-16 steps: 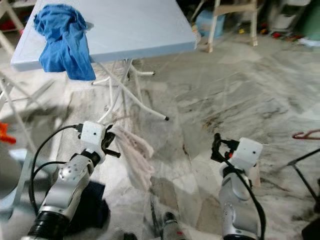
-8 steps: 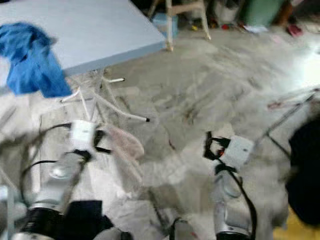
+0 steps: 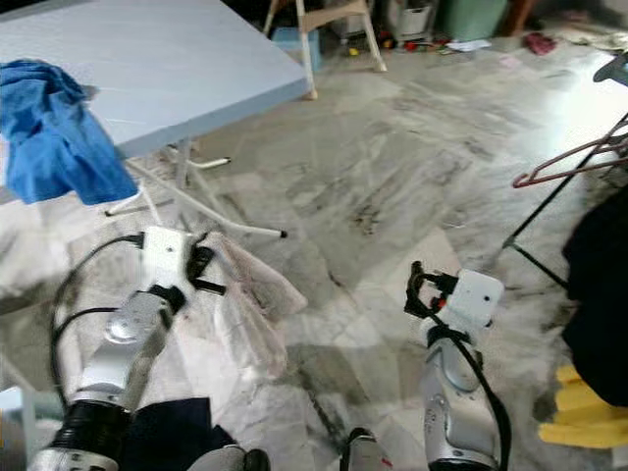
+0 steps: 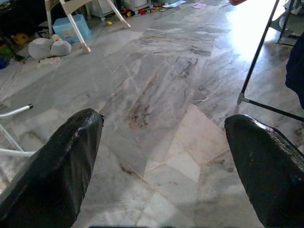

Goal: Hang hanger

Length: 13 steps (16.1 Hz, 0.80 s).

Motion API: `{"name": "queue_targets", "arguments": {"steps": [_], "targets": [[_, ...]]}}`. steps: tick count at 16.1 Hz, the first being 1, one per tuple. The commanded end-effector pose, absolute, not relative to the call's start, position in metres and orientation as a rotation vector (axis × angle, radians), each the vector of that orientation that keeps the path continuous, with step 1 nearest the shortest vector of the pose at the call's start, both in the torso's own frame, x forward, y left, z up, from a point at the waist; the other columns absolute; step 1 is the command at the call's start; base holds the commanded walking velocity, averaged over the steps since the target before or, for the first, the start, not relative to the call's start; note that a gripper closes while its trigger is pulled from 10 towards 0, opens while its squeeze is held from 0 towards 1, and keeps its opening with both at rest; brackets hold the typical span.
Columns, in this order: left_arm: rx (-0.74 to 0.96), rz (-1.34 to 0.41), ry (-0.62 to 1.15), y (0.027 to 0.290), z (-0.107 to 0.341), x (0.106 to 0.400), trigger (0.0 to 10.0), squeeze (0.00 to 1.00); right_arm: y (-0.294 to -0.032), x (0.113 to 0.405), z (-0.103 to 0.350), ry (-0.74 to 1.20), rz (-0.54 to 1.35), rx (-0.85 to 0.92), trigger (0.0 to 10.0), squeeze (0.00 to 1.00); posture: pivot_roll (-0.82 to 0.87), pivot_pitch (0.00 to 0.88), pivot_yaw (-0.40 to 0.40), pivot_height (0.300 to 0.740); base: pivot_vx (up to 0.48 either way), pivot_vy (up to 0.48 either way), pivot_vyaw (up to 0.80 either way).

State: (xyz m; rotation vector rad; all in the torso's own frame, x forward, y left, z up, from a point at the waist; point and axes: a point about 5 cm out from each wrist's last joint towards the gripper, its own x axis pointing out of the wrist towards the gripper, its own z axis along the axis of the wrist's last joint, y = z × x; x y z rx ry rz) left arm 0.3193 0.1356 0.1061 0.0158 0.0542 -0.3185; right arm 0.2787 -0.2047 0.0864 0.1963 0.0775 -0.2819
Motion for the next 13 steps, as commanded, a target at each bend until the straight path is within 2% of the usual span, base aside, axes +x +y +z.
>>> {"name": "queue_targets", "arguments": {"steps": [1,4,8,13], "targets": [[0.008,-0.325,0.040,0.1356,0.1081,0.3195,10.0,0.00,-0.2078,0.2768,0.0887,0.071,-0.289,0.191,10.0,0.00,-0.08,0.190,0.053,0.740,0.266,0.000,-0.65],[-0.004,-0.330,0.031,0.1357,0.1109,0.3219,10.0,0.00,-0.2050,0.2783,0.0894,0.069,-0.279,0.190,10.0,0.00,-0.07,0.189,0.050,0.740,0.325,0.000,-0.64],[-0.014,-0.337,0.033,0.1349,0.1108,0.3211,10.0,0.00,-0.2054,0.2805,0.0910,0.067,-0.278,0.192,10.0,0.00,-0.07,0.193,0.052,0.740,0.382,0.000,0.00],[-0.020,-0.349,0.024,0.1323,0.1145,0.3231,10.0,0.00,-0.2031,0.2804,0.0888,0.075,-0.273,0.197,10.0,0.00,-0.07,0.191,0.052,0.740,0.394,0.000,-0.80]]}}
